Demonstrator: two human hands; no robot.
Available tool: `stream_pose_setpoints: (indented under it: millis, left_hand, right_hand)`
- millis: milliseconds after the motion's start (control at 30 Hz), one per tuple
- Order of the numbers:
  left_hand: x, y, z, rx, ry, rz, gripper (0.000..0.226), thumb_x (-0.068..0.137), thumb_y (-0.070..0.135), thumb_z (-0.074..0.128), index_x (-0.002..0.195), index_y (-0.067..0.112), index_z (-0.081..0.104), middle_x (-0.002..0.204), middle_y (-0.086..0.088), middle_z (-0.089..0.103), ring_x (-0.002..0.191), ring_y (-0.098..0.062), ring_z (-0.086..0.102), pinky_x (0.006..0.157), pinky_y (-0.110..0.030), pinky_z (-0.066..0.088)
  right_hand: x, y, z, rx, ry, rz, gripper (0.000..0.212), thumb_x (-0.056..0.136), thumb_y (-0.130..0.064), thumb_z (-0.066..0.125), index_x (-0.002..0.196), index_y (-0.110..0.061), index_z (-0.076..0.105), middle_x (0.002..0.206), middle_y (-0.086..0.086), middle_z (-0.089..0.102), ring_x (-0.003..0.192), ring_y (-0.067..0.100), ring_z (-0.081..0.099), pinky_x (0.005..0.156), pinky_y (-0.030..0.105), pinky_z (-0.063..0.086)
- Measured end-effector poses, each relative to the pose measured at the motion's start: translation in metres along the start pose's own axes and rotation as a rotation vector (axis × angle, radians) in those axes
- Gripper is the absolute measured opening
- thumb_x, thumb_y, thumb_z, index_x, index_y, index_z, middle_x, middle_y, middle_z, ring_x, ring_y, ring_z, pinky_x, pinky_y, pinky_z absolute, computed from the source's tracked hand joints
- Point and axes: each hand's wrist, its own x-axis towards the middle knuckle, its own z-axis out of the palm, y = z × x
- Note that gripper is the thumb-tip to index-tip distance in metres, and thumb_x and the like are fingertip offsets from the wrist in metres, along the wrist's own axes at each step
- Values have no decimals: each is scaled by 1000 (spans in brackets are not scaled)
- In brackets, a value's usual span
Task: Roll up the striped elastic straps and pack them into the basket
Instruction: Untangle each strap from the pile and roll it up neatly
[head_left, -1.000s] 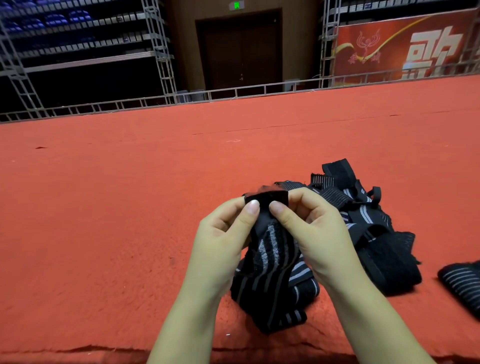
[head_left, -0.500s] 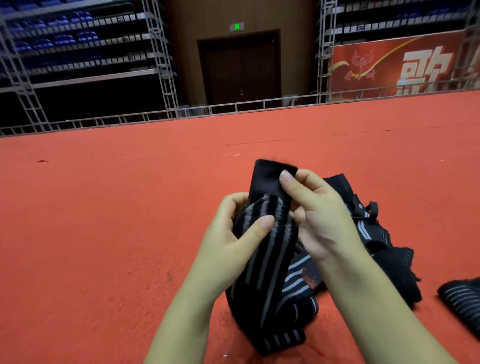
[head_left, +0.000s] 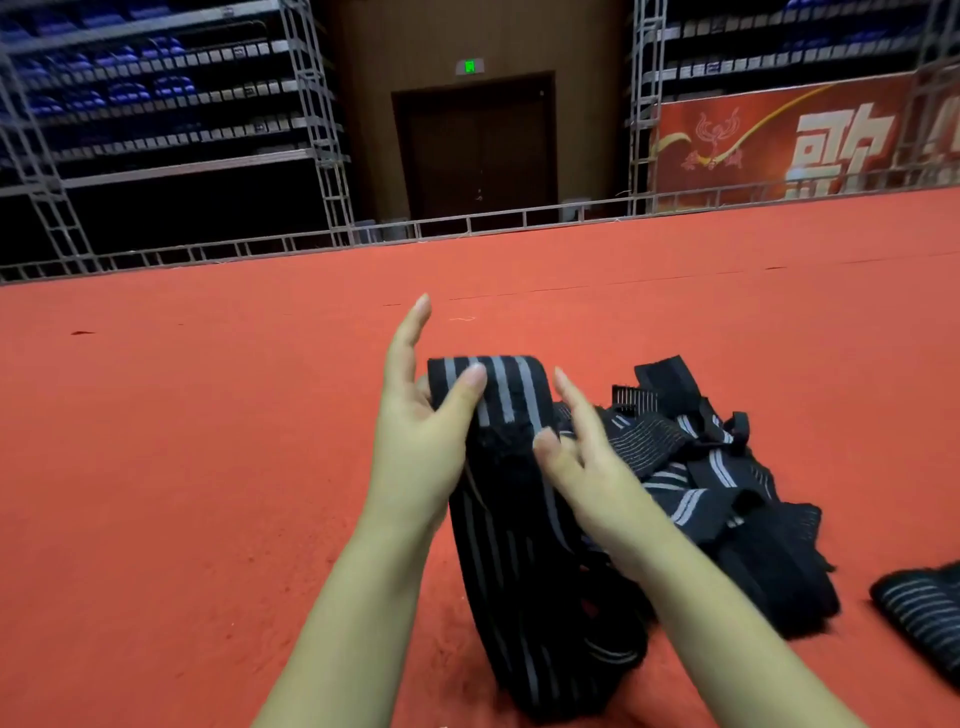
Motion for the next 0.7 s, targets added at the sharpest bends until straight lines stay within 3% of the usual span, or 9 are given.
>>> stream_pose_setpoints:
  millis: [67,167,267,333,433,500,567,633,700]
  left_hand:
    - [13,8,5,-17,-21,5,59,96,3,56,137,43,41,63,4,63,63,-14,65,61,-28,56]
    - [34,14,13,-54,-69,-6,58,96,4,56,141,36,38,69,0,64,64,-13,65,60,-26,54]
    - [49,10,18,4,-124,-16,63,97,14,58,148,33,26,87,-1,70,80,-12,70,73,-28,55]
    - [48,2,17,61,-190,-36,78,94,22,64,152,37,14,101,0,73,96,-15,70,88,-35,55]
    - [27,-23,14,100,-290,-112,95,89,23,70,151,48,2,116,0,71,108,-15,67,100,-40,50]
    - [11,-38,14,114,-283,-146,102,81,32,77,143,62,2,132,-1,62,120,-13,60,107,-45,44]
    - [4,-44,16,124,-239,-120,102,74,37,80,133,74,5,143,-3,53,129,-15,53,110,-47,40]
    - [7,-45,16,75,-186,-76,102,81,18,76,138,65,7,133,-7,61,118,-17,62,104,-44,47]
    - [15,-40,14,26,-147,-20,98,88,-2,65,148,50,7,110,-8,71,98,-17,69,89,-34,55]
  right_hand:
    - [-7,7,4,42,7,-59,82,85,-50,57,149,-43,6,106,-25,69,107,-3,62,95,19,45]
    - [0,1,-2,39,137,-197,82,90,-29,64,145,-51,8,103,-8,74,101,9,68,97,39,49]
    - [16,-11,-7,35,257,-271,83,91,-17,64,147,-47,11,88,7,74,82,16,70,84,35,54]
    - [28,-19,-8,109,334,-287,81,91,-17,64,150,-40,13,86,14,72,77,20,68,78,33,54]
    - [50,-26,-16,196,489,-238,78,92,-22,63,152,-30,13,91,10,73,89,21,71,81,24,53]
    - [60,-28,-19,126,536,-197,78,93,-31,61,152,-27,11,101,20,68,95,25,66,87,20,49]
    - [66,-28,-16,55,523,-163,79,93,-38,59,153,-28,8,107,14,67,104,14,63,99,26,44]
    - [68,-27,-12,16,479,-153,78,94,-40,55,153,-30,5,104,5,67,109,9,59,101,27,39]
    - [65,-25,-14,7,366,-162,74,97,-39,51,153,-34,4,96,-2,67,96,3,61,94,23,44]
